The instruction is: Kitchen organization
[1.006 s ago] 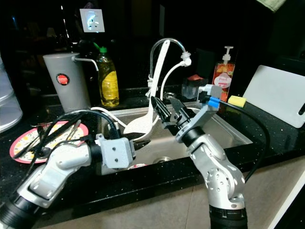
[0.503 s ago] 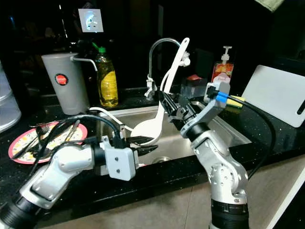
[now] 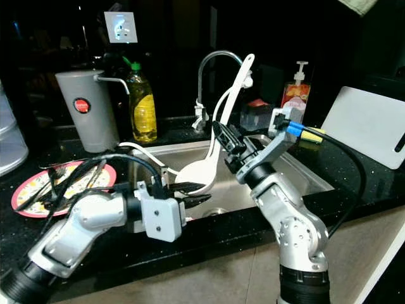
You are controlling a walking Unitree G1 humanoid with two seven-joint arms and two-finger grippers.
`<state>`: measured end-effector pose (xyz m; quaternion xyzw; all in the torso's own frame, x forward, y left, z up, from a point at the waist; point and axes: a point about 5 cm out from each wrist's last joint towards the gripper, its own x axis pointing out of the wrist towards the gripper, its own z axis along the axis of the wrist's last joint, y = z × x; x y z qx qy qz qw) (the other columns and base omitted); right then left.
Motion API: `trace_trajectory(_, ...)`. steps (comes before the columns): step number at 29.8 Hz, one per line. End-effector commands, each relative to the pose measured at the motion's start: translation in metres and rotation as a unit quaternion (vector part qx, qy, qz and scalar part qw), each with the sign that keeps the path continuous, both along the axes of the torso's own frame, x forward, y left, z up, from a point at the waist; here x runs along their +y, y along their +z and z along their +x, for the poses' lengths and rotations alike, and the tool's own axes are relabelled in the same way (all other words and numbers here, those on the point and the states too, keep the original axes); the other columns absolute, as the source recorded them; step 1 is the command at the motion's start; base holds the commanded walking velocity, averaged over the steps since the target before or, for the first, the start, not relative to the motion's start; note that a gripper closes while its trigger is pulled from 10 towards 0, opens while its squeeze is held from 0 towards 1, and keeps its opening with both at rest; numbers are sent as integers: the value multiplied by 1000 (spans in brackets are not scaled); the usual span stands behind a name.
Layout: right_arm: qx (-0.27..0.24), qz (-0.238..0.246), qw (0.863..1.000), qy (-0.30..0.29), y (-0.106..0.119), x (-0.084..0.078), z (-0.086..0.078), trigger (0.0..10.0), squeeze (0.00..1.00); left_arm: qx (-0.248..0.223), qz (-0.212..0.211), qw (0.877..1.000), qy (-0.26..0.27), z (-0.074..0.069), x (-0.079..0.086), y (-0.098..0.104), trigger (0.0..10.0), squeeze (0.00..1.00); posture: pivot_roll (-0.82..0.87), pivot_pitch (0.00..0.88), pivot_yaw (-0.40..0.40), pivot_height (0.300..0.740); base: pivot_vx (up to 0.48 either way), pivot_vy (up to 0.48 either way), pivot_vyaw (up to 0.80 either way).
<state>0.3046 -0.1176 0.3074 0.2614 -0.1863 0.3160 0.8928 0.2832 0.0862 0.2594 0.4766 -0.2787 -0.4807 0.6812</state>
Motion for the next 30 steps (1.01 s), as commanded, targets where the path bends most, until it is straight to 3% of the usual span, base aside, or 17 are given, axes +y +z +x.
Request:
trace_trajectory(1, 2, -1, 1000, 5, -1, 0, -2, 0, 0, -8, 7, 1000, -16, -3, -5, 0, 10000, 0, -48, 0, -34, 740, 0, 0, 0)
trace_trajectory(15, -4, -4, 1000, 20, -1, 2, -5, 0, 0, -10, 4, 1000, 7, 3, -3, 2, 10000, 0, -48, 0, -33, 740, 0, 0, 0)
trace_trajectory(16, -2, -7, 1000, 17, -1, 2, -5, 10000, 0, -5, 1, 1000, 9, 3, -3, 2, 10000, 1000, -48, 0, -33, 740, 0, 0, 0)
trace_trajectory(20, 5, -11, 1000, 6, -3, 1, -2, 10000, 0, 3, -20, 1000, 11, 5, -3, 8, 10000, 1000, -48, 0, -31, 740, 0, 0, 0)
trace_trajectory(22, 11, -13, 1000, -5, -4, -1, 0, 10000, 0, 18, -55, 998, 18, 5, -4, 16, 10000, 1000, -48, 0, -29, 740, 0, 0, 0)
trace_trajectory(23, 14, -19, 1000, -16, -6, -2, 2, 10000, 0, 28, -71, 997, 18, 4, -4, 19, 10000, 0, -49, 0, -29, 740, 0, 0, 0)
trace_trajectory(24, 21, -22, 999, -33, -8, -5, 6, 10000, 0, 45, -100, 994, 19, 4, -4, 24, 10000, 0, -49, 0, -28, 740, 0, 0, 0)
trace_trajectory(30, 44, -29, 993, -104, -15, -19, 21, 10000, 0, 93, -176, 980, 24, 5, 1, 33, 10000, 0, -51, 0, -26, 740, 0, 0, 0)
